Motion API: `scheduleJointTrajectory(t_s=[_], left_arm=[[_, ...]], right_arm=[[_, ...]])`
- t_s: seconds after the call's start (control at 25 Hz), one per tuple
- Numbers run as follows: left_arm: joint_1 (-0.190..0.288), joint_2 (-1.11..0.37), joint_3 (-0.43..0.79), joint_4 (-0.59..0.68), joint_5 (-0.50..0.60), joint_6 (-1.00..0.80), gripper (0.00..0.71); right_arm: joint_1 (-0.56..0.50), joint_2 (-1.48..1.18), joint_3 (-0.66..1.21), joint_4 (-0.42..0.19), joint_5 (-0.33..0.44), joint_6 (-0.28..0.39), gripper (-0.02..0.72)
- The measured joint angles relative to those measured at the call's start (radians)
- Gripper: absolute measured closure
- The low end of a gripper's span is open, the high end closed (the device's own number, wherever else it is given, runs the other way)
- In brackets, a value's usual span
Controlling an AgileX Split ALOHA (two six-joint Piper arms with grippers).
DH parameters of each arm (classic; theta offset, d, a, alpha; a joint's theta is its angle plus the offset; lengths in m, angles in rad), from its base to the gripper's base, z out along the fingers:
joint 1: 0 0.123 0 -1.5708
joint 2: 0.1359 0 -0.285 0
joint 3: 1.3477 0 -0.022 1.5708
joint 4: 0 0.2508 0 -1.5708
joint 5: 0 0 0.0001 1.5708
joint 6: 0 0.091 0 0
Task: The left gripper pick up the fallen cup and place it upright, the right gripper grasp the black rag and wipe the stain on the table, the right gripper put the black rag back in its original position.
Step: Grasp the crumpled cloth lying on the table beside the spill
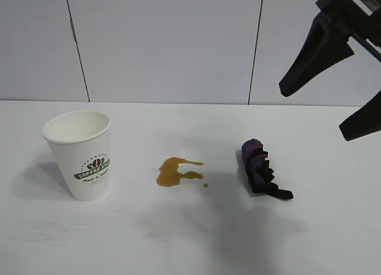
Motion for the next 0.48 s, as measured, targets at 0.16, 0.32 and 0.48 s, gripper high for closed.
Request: scheduleJointTrajectory(t_s=[0.16, 0.32, 0.48], left_arm=[[0.003, 0.000, 0.110, -0.001, 0.002, -0.007, 0.016], [0.003, 0.000, 0.187, -0.015, -0.068, -0.007, 0.016], [0.003, -0.002, 0.246, -0.017, -0.100, -0.007, 0.016]], right_arm=[[0.000, 0.000, 0.000, 0.000, 0.001, 0.000, 0.075], [0.000, 0.000, 0.000, 0.000, 0.005, 0.000, 0.075], [0.000, 0.000, 0.000, 0.000, 0.005, 0.000, 0.075]])
